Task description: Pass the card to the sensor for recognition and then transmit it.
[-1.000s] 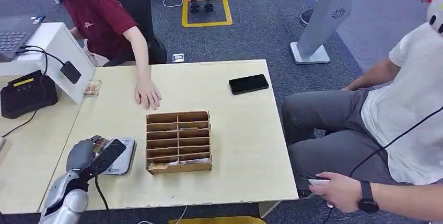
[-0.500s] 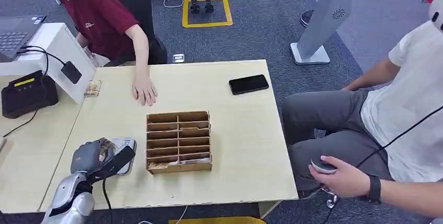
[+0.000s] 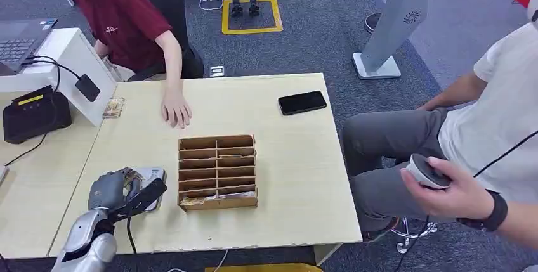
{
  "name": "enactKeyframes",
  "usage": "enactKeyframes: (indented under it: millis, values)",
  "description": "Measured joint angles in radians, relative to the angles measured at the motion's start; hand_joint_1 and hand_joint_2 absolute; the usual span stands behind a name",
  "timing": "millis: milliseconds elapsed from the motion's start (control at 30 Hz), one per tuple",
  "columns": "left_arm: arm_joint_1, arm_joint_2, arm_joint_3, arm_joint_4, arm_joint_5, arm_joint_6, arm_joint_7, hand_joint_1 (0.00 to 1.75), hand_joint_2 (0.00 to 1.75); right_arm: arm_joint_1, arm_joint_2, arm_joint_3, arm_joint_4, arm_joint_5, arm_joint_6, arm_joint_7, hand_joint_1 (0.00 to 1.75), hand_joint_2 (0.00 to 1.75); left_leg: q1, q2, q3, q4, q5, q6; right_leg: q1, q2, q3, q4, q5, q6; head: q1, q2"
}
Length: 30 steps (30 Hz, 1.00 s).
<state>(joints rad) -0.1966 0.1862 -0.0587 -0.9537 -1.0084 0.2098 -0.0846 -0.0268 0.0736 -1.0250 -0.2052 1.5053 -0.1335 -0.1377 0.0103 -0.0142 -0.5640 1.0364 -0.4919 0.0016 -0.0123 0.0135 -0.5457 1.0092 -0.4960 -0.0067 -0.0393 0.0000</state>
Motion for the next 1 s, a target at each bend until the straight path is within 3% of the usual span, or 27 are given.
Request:
enactKeyframes:
  millis: [67, 133, 200, 300, 367, 467, 633, 933, 1000]
  values:
    - [0.000, -0.005, 0.001, 0.001, 0.071, -0.012, -0.049, 1.75, 1.75, 0.000, 0.000, 0.001, 0.000, 0.000, -0.002, 0.000, 0.00, 1.75, 0.000, -0.001, 0.000, 0.000, 0.000, 0.000, 0.000, 0.000, 0.000, 0.000, 0.000, 0.000, 0.000, 0.000]
    - [0.003, -0.022, 0.024, -0.008, 0.280, -0.080, -0.144, 1.75, 1.75, 0.000, 0.000, 0.005, 0.000, 0.000, -0.003, 0.000, 0.00, 1.75, 0.000, -0.001, 0.000, 0.000, 0.000, 0.000, 0.000, -0.001, 0.000, 0.000, 0.000, 0.000, 0.000, 0.000]
    - [0.014, -0.036, 0.047, -0.058, 0.474, -0.160, -0.195, 1.75, 1.75, 0.001, 0.000, 0.006, 0.000, 0.000, -0.003, -0.003, 0.00, 1.75, 0.000, -0.002, 0.000, 0.000, 0.001, 0.000, 0.000, -0.001, 0.000, 0.000, 0.000, 0.000, 0.000, 0.000]
    - [0.010, -0.043, 0.081, -0.157, 0.787, -0.230, -0.221, 1.75, 1.75, 0.000, 0.000, 0.008, 0.000, 0.000, -0.006, -0.004, 0.00, 1.75, 0.001, -0.002, -0.004, 0.001, 0.003, 0.001, 0.001, -0.001, -0.005, 0.000, 0.002, 0.000, 0.000, 0.000]
    - [-0.031, -0.044, 0.110, -0.214, 0.894, -0.242, -0.203, 1.75, 1.75, 0.000, 0.000, 0.013, 0.000, 0.000, -0.010, -0.004, 0.00, 1.75, 0.001, -0.002, -0.006, 0.001, 0.004, 0.000, 0.001, -0.002, -0.006, 0.000, 0.003, 0.000, 0.000, 0.000]
    - [-0.107, -0.016, 0.140, -0.271, 0.958, -0.232, -0.164, 1.75, 1.75, 0.000, 0.000, 0.023, 0.000, 0.000, -0.013, 0.001, 0.00, 1.75, 0.001, -0.002, -0.006, 0.000, 0.004, 0.000, 0.001, -0.002, -0.006, 0.000, 0.003, -0.001, 0.000, 0.000]
    - [-0.213, 0.021, 0.154, -0.284, 0.976, -0.190, -0.159, 1.75, 1.75, -0.001, 0.000, 0.027, 0.000, 0.000, -0.013, 0.003, 0.00, 1.75, 0.001, -0.002, -0.006, 0.000, 0.005, 0.000, 0.001, -0.002, -0.006, 0.001, 0.003, -0.001, 0.000, 0.000]
    - [-0.262, 0.030, 0.154, -0.285, 0.971, -0.163, -0.166, 1.75, 1.75, -0.002, 0.000, 0.031, 0.000, 0.000, -0.013, 0.003, 0.00, 1.75, 0.001, -0.002, -0.007, 0.000, 0.005, 0.000, 0.001, -0.001, -0.007, 0.000, 0.003, -0.001, 0.000, 0.000]
    - [-0.264, 0.032, 0.154, -0.285, 0.944, -0.127, -0.174, 1.75, 1.75, -0.003, 0.000, 0.031, 0.000, 0.000, -0.013, 0.003, 0.00, 1.75, 0.001, -0.001, -0.007, 0.000, 0.005, 0.000, 0.001, -0.001, -0.007, 0.000, 0.003, -0.001, 0.000, 0.000]
